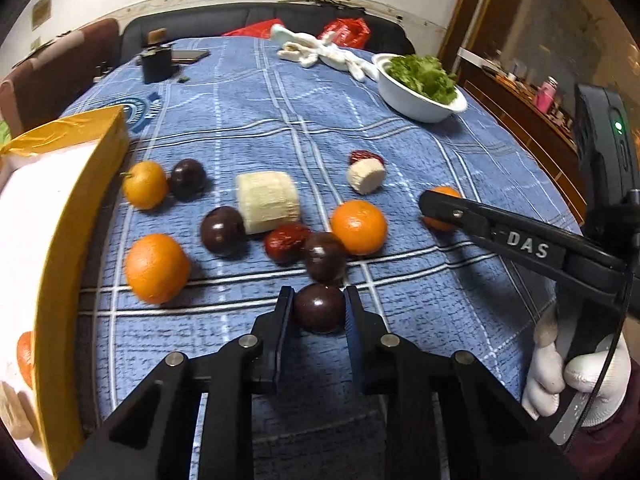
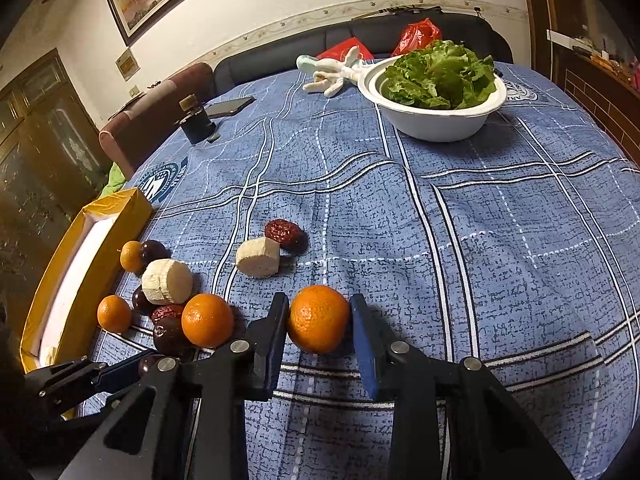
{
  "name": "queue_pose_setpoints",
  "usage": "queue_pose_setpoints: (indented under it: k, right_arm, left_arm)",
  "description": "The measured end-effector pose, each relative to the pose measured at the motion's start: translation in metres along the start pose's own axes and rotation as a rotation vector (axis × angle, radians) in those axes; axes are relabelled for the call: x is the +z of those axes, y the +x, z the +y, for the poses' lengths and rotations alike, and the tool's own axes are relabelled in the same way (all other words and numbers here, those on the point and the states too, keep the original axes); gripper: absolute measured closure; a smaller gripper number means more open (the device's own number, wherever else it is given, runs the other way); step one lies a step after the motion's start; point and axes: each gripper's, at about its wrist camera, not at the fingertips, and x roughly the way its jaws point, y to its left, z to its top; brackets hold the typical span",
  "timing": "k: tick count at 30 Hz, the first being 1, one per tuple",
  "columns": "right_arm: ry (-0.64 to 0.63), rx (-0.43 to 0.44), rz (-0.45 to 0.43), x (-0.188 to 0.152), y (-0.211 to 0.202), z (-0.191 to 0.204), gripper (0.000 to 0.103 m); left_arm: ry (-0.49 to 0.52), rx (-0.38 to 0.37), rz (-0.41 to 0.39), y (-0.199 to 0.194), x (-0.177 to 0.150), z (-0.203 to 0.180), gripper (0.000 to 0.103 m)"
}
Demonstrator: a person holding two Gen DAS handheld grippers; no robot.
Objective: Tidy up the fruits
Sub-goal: 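Grasp an orange with the right tool while the left tool grasps a dark plum, then release the orange into the tray with the right tool while the left tool releases the plum there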
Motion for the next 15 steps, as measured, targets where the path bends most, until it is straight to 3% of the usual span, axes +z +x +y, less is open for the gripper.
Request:
queue_pose_setpoints:
  k: [8,15]
  right_arm:
    - [0.007,-0.021,-0.038,0.000,-0.007,-0.002,0.070]
    - [0.008,-0.059,-0.072,-0.002,-0.011,-0.002,0.070]
  left_arm:
    - [-0.111,-0.015,-0.083,-0.040,-0.006,0.029,0.080]
    - [-0.198,0.036,-0.196,-0.097,-0.016,0.073,0.080]
